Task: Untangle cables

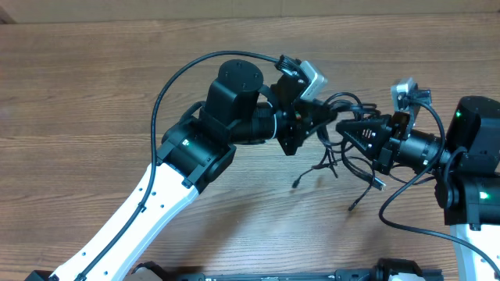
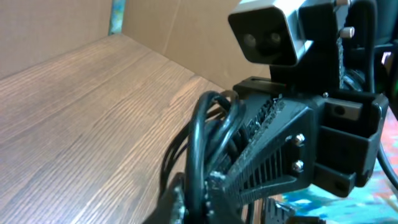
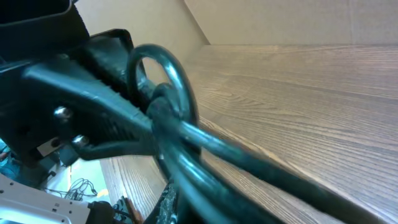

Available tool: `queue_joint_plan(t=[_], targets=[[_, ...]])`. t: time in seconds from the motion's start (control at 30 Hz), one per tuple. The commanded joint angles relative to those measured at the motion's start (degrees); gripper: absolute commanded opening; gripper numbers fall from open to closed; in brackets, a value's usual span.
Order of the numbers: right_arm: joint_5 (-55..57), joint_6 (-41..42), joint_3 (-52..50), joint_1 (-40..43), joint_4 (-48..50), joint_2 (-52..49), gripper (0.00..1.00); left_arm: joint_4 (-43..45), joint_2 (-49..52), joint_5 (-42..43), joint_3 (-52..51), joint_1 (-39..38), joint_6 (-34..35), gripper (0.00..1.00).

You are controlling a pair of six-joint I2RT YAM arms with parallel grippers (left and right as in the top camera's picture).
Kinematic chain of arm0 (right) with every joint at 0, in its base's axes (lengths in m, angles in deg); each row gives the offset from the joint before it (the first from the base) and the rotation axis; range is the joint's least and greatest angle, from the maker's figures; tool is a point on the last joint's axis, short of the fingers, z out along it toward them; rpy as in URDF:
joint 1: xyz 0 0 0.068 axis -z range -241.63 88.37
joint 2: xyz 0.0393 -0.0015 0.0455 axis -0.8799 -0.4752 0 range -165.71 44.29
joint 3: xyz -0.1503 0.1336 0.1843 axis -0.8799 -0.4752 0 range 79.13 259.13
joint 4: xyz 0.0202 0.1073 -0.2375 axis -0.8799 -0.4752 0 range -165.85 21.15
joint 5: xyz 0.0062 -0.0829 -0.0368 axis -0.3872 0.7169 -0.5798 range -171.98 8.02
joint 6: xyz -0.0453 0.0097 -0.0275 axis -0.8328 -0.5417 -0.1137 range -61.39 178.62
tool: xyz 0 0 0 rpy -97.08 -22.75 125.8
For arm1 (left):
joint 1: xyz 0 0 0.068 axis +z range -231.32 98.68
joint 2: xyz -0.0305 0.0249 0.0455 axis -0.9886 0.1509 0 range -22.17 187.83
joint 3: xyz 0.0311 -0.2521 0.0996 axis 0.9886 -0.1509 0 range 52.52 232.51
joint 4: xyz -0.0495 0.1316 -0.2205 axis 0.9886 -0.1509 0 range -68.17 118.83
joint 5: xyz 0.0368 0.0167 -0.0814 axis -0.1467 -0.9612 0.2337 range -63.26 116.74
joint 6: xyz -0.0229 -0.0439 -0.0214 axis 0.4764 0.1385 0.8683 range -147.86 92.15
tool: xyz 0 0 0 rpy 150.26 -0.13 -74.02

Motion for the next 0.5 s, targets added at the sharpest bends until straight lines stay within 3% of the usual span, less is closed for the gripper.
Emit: queue_joint_plan(t=[0.0,0.17,0.27,0.37,0.47], targets=[[-0.3,-0.4,0.8,-0.3,0.2,0.6,0.04,0.0,-1.2,0.7,0.6,0.3,-0.1,0.05],[1.2,-0.5,0.8,-0.3,-0.2,0.6,0.04,0.0,-1.2,0.7,0.6,0.3,-0.1,0.29],[2.7,-0.4,0.8,-0.3,-0.3,0.6,0.04,0.0,-1.2,1.1,0.6,0.3,-0.1,0.31],[1.4,-0.4,0.8,-0.3,-0.4,0.6,0.04,0.0,-1.2,1.0,0.6,0.3,-0.1,0.26],[-2.1,-0.5,0.8,-0.3,-0.2,0.6,0.04,0.0,-1.2,1.0,0.6,0.3,-0.1,0.3]])
